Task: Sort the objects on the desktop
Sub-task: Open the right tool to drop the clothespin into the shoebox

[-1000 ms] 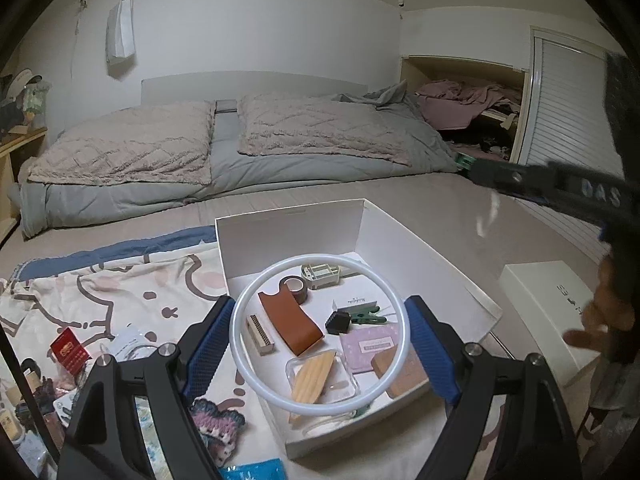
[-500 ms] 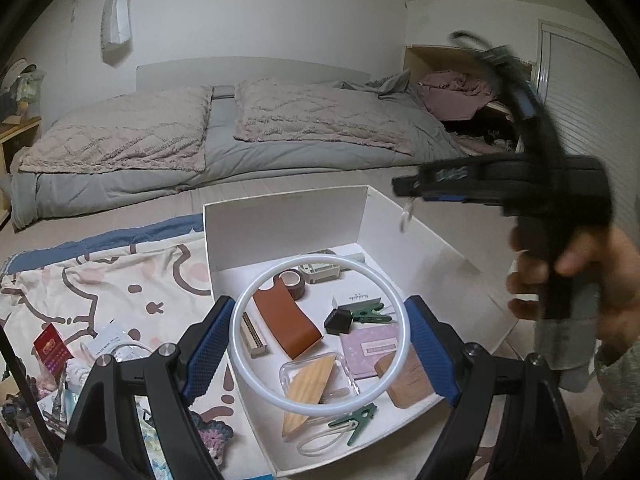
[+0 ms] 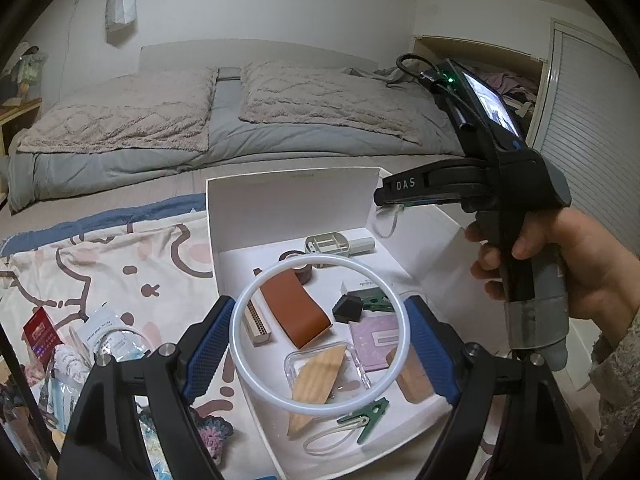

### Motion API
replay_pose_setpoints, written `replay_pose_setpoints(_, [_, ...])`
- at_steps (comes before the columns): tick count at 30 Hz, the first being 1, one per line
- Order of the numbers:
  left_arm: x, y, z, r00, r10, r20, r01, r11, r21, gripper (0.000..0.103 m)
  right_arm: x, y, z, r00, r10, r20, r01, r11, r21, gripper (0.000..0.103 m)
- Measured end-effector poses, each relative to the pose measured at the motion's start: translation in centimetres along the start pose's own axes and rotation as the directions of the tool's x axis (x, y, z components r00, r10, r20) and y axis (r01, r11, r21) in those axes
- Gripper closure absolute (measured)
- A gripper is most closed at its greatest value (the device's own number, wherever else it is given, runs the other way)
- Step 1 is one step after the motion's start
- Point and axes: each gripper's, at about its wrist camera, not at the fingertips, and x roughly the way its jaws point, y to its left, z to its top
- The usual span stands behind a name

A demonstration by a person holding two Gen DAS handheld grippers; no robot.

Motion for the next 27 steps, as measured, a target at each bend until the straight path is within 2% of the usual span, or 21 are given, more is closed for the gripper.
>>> replay_pose_setpoints(4, [0.3, 0.2, -0.2, 1.0, 0.006, -0.013, -0.006, 1.0, -0.001, 0.018, 0.7, -0.1, 0.1, 1.0, -0.018, -0.016, 0.018, 1.0, -0.003, 0.07])
replay_pose_setpoints(6, [0.4, 0.2, -0.2, 1.0, 0.006, -0.017, -0.006, 1.0, -0.006, 0.018, 0.8, -0.2, 0.0, 1.0, -0.005, -0.021, 0.005, 1.0, -0.002, 0.045])
replay_pose_setpoints(7, [0.5, 0.3, -0.1, 1.0, 0.008, -0.019, -0.008, 1.0, -0.008, 0.018, 0.5, -0.2, -0.1, 1.0, -0.003, -0.01, 0.003, 1.0, -0.001, 0.023])
replay_pose_setpoints(8, [0.5, 0.3, -0.1, 1.0, 0.009, -0.019, -0.009, 1.0, -0.009, 0.018, 0.1, -0.1, -0.3, 1.0, 0.003, 0.019, -0.002, 1.0, -0.011, 0.018])
replay_pose_setpoints(12, [0.7, 0.2, -0.2, 1.0, 0.01, -0.024, -0.01, 1.0, -0.018, 0.018, -1.2, 0.4, -0.9, 0.998, 0.025, 0.058, -0.023, 0.999, -0.048, 0.018])
replay_pose_setpoints(19, [0.8, -0.2, -0.2, 1.0, 0.004, -0.03, -0.005, 1.0, -0.024, 0.018, -3.5, -0.9, -1.7, 0.991, 0.085, 0.102, -0.087, 0.996, 0.013, 0.0])
replay_pose_setpoints(23, [0.9, -0.5, 0.0, 1.0, 0.001, -0.031, -0.002, 1.0, -0.022, 0.018, -5.5, -1.7, -2.6, 0.988, 0.059, 0.141, -0.065, 0.997, 0.038, 0.0])
replay_pose_setpoints(27, [1.2, -1.0, 0.1, 0.999, -0.004, -0.033, 0.003, 1.0, -0.022, 0.018, -6.7, -2.3, -3.7, 0.982, 0.067, 0.175, -0.075, 0.997, 0.037, 0.0])
